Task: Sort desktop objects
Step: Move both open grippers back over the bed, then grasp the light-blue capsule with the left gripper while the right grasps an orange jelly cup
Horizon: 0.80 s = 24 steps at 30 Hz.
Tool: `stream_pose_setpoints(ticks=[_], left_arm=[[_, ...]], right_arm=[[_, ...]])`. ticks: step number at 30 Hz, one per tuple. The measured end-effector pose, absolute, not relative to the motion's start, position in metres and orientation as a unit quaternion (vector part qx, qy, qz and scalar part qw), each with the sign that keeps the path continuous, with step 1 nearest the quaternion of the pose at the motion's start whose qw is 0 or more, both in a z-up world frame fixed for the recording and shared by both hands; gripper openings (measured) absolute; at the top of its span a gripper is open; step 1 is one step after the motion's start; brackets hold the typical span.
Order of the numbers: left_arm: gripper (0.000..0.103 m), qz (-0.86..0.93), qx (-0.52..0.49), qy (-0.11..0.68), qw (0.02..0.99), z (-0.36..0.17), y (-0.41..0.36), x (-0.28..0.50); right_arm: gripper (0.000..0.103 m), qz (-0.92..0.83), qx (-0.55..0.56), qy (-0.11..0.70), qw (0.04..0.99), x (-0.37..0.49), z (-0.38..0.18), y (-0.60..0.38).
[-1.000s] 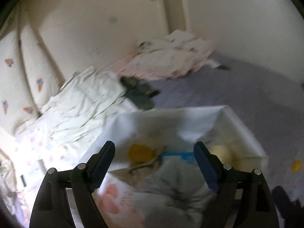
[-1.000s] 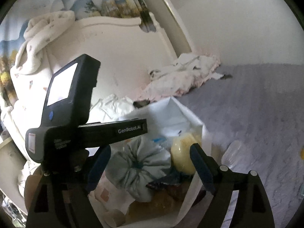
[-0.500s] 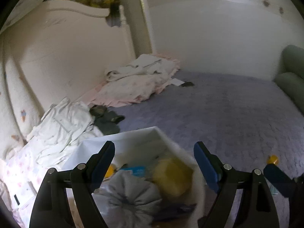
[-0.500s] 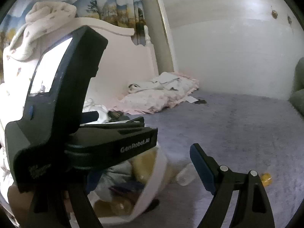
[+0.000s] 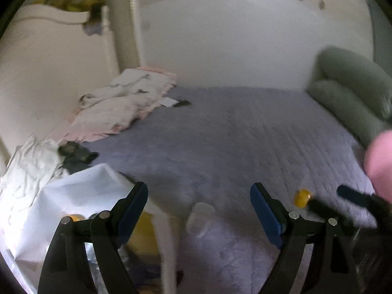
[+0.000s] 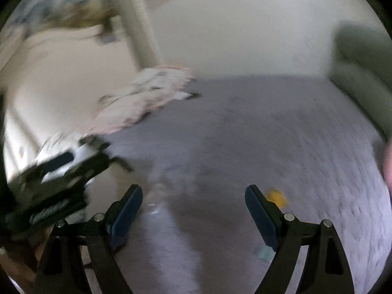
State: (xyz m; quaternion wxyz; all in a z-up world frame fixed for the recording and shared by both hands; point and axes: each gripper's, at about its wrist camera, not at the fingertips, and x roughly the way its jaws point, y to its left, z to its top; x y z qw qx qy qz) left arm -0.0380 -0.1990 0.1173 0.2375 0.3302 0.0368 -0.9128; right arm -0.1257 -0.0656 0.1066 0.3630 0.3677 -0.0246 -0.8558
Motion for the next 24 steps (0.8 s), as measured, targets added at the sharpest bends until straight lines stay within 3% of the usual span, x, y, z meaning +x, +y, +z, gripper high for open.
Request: stream_pose_setpoints(ticks=[4, 10, 24], left_arm=[[0.085, -0.914, 0.357, 0.014, 0.19, 0.097, -0.174, -0.064], [0.085, -0.914, 0.397, -0.004, 0.081, 0.065, -0.132, -0.095], [0.082, -0.887, 0.461, -0.007, -0.016, -0.005, -0.075, -0.127]], right_arm=[[0.085, -0.842, 0.419, -0.131, 0.314, -0.164, 0.086, -0.014], [0.085, -0.838, 0.444, -0.197, 0.247, -0.192, 0.068, 0.034], [0.085, -0.83, 0.443, -0.246, 0.235, -0.204, 0.042, 0.07]])
